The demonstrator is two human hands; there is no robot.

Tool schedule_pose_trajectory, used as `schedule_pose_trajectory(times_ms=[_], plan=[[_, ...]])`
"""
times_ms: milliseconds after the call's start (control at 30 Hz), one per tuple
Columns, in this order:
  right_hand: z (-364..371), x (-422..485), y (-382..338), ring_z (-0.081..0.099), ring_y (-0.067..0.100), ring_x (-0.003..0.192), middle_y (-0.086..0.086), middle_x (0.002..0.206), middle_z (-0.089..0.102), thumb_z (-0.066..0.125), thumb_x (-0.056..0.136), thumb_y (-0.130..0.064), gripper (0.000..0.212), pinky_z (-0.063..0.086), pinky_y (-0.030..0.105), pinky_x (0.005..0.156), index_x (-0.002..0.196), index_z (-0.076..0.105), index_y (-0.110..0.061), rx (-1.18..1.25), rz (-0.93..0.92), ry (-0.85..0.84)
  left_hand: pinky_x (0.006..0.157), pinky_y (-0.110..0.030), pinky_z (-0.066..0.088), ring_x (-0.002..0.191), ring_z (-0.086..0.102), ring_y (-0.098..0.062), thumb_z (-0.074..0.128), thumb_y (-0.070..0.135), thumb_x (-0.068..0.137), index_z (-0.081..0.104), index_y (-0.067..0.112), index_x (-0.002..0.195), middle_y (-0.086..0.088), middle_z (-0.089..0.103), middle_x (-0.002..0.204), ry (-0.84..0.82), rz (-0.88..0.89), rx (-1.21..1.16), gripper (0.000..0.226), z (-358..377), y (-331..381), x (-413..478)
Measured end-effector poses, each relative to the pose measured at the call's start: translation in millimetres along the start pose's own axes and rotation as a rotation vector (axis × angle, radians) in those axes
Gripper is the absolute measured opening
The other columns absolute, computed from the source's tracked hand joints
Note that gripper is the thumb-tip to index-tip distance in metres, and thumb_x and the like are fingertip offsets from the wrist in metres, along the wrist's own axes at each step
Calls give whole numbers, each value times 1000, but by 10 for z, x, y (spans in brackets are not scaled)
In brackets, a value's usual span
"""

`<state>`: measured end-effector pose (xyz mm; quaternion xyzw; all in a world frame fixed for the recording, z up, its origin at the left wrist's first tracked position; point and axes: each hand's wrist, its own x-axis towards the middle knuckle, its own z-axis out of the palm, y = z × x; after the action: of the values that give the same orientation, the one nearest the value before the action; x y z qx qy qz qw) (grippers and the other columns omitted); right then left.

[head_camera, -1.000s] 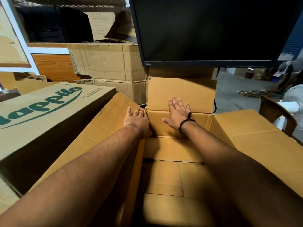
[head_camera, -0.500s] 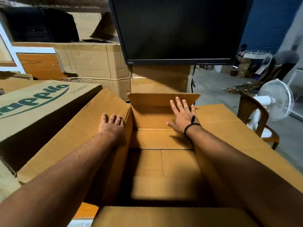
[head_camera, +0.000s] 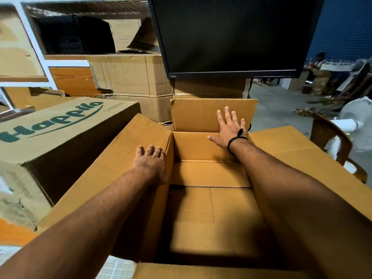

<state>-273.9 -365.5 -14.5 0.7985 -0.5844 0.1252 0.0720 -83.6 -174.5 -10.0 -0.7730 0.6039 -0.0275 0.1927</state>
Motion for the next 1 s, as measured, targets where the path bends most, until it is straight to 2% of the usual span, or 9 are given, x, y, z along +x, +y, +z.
schedule_pose_trajectory(times_ms=[200,267,367,467,533,600,667,800,1000], plan=[[-26,23,-187,-11,27,147,5,159,-20,55,78,-70,105,2,54,117,152,-7,-28,-25,-40,-29,116,-55,0,147,-2,-29,50,52,80,3,14,152,-6,-2,161,-7,14,-75,94,46,81,-157],[-11,71,-254,-10,27,147,5,159,-19,55,77,-71,106,2,54,117,153,-6,-28,-24,-65,-64,116,-55,9,146,9,-31,51,53,78,14,14,151,-7,11,159,33,24,-59,91,32,96,-151],[74,188,-316,-9,26,148,2,160,-16,54,77,-72,106,2,53,117,153,-6,-28,-28,-68,-138,109,-48,27,135,30,-28,54,53,77,35,17,142,-6,35,146,139,26,-46,76,-18,92,-64],[233,323,-365,-5,25,148,0,161,-10,53,77,-72,104,4,53,117,153,-4,-29,-31,-61,-205,106,-46,29,131,33,-28,56,57,78,40,20,138,-7,38,142,203,11,-50,72,-102,73,126],[347,371,-391,-3,25,148,0,161,-9,53,78,-71,102,6,53,117,153,-2,-29,-35,-62,-243,110,-49,23,136,28,-29,58,60,77,36,20,142,-8,34,147,189,14,-47,79,-140,61,283],[455,398,-407,-3,25,148,-1,161,-9,54,80,-68,100,6,52,117,153,-2,-28,-34,-60,-244,115,-54,6,146,10,-30,58,60,78,21,17,149,-9,17,158,113,22,-41,91,-133,54,440],[533,406,-406,-1,26,148,0,161,-8,56,82,-63,97,7,52,117,153,-1,-27,-34,-59,-212,116,-57,-5,148,-5,-27,56,55,83,8,17,152,-7,1,161,53,33,-30,93,-93,59,552],[600,415,-403,6,27,148,1,162,0,55,88,-52,87,12,52,116,153,4,-25,-67,-83,-135,116,-57,-5,147,-8,-26,49,46,86,3,15,152,-6,-4,161,23,30,-69,86,-38,85,601],[675,401,-439,6,26,148,2,162,1,48,95,-43,76,14,51,116,153,3,-23,-81,-51,-99,117,-54,-4,147,-8,-24,45,42,85,3,16,152,-4,-4,161,51,41,-95,83,-16,54,634]])
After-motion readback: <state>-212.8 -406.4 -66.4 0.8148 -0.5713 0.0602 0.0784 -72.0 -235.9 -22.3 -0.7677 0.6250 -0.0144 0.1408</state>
